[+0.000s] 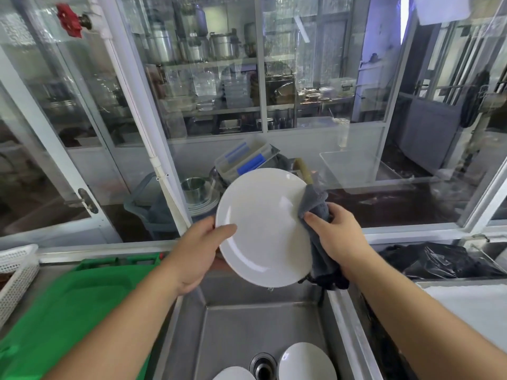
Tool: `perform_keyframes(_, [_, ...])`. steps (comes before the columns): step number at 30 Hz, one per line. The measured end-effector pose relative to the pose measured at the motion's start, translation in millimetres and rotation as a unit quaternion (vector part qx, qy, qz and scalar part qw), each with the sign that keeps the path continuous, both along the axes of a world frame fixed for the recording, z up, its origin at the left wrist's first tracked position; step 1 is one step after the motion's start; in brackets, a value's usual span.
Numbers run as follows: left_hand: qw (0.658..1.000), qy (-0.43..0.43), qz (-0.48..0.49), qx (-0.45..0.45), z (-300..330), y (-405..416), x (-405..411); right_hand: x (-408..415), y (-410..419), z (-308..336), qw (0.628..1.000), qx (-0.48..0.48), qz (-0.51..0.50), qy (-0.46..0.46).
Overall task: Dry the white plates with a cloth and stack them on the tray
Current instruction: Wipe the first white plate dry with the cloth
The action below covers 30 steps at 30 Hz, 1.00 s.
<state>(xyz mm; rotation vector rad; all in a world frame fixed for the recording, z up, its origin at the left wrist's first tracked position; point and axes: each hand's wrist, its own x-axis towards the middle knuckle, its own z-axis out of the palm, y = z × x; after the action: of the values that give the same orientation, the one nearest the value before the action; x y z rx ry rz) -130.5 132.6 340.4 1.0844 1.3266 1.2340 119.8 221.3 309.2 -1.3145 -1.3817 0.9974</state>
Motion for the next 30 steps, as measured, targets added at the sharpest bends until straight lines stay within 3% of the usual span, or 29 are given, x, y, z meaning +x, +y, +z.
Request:
perform_keyframes(4, [0.998, 0.050, -0.029, -0.015, -4, -1, -9, 10, 10, 15, 0.993, 0.056, 0.046, -0.095])
perform_keyframes(9, [0.998, 0.059, -0.010, 0.033, -18, -9, 9, 6, 9, 4, 0.998, 0.033, -0.009, -0.045])
perform_keyframes(14, [0.994, 0.034, 0.061, 0.084, -33, -11, 29, -19, -13, -23, 0.993, 0.002, -0.062, -0.103])
perform_keyframes(18, [0.987, -0.032, 0.120, 0.100, -38, -3, 36, -43, -39, -44, 0.982, 0.066, -0.050, -0.171])
perform_keyframes(23, [0.987, -0.032, 0.133, 0.088, -43, -3, 41, -41, -56, -49, 0.903, 0.218, -0.063, -0.364])
perform_keyframes(27, [0.990, -0.043, 0.109, 0.072, -42, -5, 39, -36, -62, -35, 0.862, 0.287, 0.033, -0.417])
perform_keyframes(30, [0.993, -0.043, 0.088, 0.071, -42, -9, 46, -37, -64, -13, 0.849, 0.322, 0.124, -0.401])
